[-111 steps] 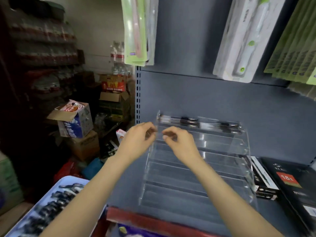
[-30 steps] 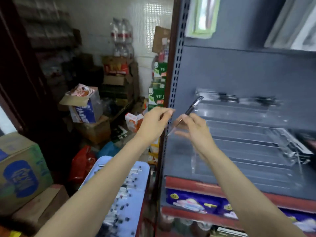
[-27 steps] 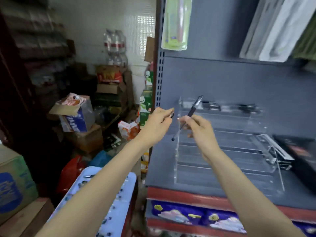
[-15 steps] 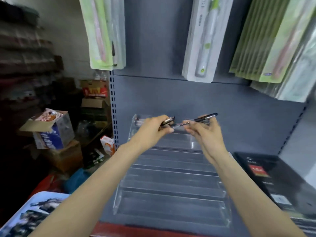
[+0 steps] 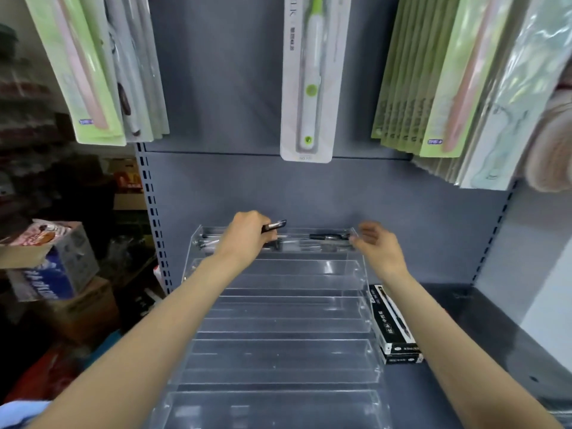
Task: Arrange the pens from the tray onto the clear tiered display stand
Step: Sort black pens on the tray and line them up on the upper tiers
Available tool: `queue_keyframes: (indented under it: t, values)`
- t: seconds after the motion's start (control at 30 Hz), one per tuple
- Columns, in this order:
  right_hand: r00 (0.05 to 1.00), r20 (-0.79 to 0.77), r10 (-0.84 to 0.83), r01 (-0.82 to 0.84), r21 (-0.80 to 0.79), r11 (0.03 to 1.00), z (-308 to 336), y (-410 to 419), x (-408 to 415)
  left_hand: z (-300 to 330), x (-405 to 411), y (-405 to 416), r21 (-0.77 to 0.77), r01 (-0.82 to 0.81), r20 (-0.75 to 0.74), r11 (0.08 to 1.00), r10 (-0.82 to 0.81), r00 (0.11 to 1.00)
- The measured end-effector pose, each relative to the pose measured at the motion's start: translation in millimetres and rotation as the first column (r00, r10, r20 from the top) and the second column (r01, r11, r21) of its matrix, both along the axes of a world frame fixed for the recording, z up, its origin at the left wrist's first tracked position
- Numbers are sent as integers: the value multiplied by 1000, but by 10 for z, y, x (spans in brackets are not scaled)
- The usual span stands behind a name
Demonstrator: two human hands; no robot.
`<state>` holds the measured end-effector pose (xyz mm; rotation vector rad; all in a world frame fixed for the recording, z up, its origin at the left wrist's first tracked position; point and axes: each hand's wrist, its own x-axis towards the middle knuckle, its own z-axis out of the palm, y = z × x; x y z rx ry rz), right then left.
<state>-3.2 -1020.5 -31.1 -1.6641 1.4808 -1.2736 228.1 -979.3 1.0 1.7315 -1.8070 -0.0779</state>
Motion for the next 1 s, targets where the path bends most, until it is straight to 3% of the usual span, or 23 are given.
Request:
queue_keyframes:
  t: [0.1,0.27,0.43,0.67,0.77,0.9,1.0]
  values:
    - [996,-46,70,-69,26,997,-27,-42,4,-12,-53,-112,11,-4,9,1000,3,1000]
    - [973,-229,25,-37,-50,998,8,-97,44,6,-132,-235,67,29,23,997,-30,999]
    - [860,-508,53,-141,-136,981,39,-151,88,85,-111,-324,162,53,44,985,-61,997]
    - [742,-668,55,-185,-125,975,10,-136,34,-8,-54,-327,116,115,158,987,-133,979]
    - [752,-657,46,-184,-142,973,13,-137,54,-31,-67,-279,129,145,211,981,-170,962]
    - [896,-438,71,-202,-261,944,104,-102,148,25,-163,-232,125,240,251,963,-265,931]
    - [928,-331,170,-265,-267,926,246,-6,254,62,-304,-240,81,312,202,947,-322,925]
